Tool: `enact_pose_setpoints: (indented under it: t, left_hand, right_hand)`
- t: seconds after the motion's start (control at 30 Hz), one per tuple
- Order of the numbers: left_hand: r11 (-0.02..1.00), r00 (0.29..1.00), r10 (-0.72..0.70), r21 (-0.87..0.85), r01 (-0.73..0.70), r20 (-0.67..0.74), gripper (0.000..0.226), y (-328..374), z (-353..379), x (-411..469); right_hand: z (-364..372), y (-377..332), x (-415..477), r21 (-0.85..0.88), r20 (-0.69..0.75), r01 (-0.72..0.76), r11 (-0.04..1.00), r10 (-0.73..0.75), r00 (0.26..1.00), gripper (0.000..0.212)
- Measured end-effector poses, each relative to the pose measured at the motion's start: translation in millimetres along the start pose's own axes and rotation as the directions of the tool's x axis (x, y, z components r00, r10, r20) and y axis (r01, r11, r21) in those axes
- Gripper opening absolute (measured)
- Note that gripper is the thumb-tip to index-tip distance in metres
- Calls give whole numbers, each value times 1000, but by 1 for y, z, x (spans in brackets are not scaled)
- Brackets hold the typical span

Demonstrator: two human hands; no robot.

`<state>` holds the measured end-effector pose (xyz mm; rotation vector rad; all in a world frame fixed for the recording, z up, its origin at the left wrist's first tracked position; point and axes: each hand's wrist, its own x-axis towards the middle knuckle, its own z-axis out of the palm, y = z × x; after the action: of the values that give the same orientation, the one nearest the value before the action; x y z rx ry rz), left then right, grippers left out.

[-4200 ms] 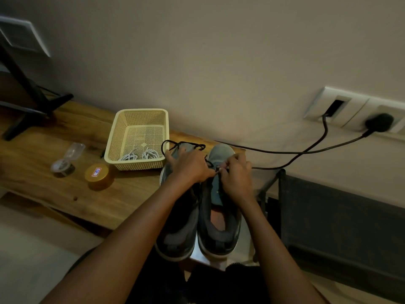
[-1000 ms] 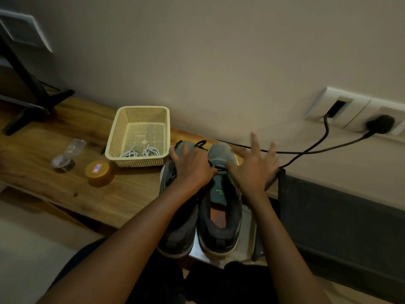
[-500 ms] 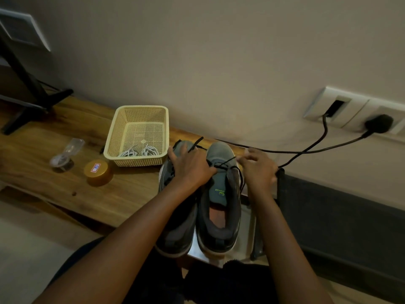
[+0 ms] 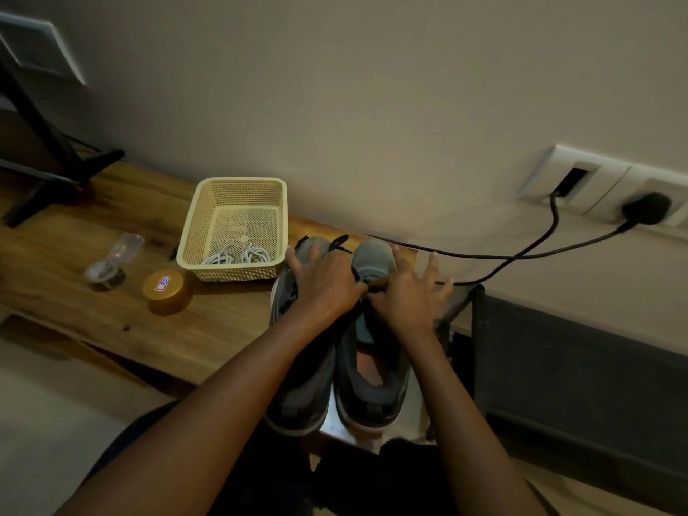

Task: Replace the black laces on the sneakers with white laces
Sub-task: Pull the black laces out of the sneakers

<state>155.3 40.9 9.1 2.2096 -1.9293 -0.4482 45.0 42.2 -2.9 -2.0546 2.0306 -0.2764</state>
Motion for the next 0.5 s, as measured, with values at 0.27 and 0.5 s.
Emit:
enact_pose_setpoints:
  t: [0.27, 0.5]
  left_hand:
    - [1000, 1000, 9, 5, -9, -13, 22, -2, 3, 2]
    - [1000, 1000, 4, -8, -3, 4, 21, -1, 4, 2]
  right_hand:
    - [-9, 19, 5, 301, -124, -69, 951, 111, 986, 7]
    - [-10, 31, 5, 921, 345, -376, -101, 660, 668, 27]
